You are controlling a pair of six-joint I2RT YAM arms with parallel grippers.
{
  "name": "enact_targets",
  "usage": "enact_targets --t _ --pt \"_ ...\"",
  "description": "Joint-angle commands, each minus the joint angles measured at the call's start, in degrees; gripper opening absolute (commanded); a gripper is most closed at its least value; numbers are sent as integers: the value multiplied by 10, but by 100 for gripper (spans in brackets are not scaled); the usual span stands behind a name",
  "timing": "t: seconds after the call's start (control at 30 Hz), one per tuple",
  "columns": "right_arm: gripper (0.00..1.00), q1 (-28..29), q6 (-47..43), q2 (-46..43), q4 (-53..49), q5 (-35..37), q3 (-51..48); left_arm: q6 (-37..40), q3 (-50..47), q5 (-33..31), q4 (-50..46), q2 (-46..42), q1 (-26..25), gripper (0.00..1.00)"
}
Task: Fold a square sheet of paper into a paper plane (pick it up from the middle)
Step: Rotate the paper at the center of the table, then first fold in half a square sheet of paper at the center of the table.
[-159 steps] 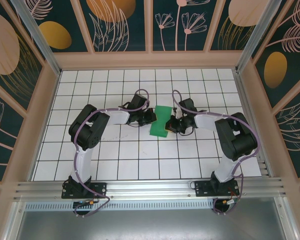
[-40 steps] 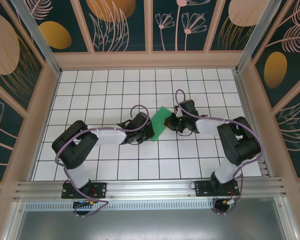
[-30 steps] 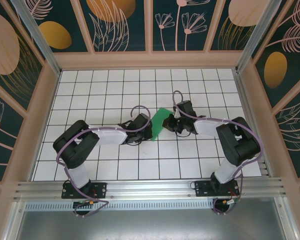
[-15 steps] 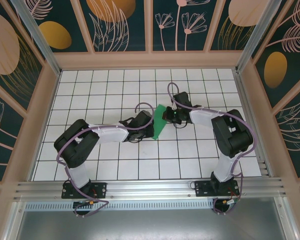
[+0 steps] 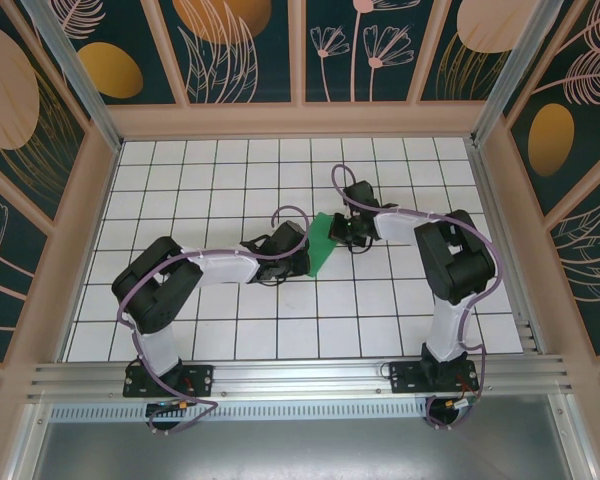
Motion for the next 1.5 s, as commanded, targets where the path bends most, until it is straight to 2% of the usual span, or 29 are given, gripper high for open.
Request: enact_targets --t 0.0,0.1,0.23,0.4,0.5,0.77,1.17,1.47 --pt "3 -3 29 -27 -50 28 -35 -11 8 6 -5 -9 -1 15" --pt "3 2 86 -68 -44 17 -84 -22 -7 16 9 -27 0 16" --pt "3 13 165 -138 29 -33 -165 -55 -35 46 50 -53 -2 16" --pt "3 13 163 -218 117 -41 -229 -120 -78 86 129 -82 -7 13" --pt "2 14 153 -237 140 -70 -247 -144 -84 91 141 -84 -19 9" --pt "0 20 150 -214 182 -122 -266 -167 -81 87 136 -76 -34 6" --pt "0 21 174 -184 241 -134 -302 -169 -50 93 115 -35 -36 5" --pt "0 21 167 -169 246 -123 -305 -164 -27 105 110 -5 -36 5"
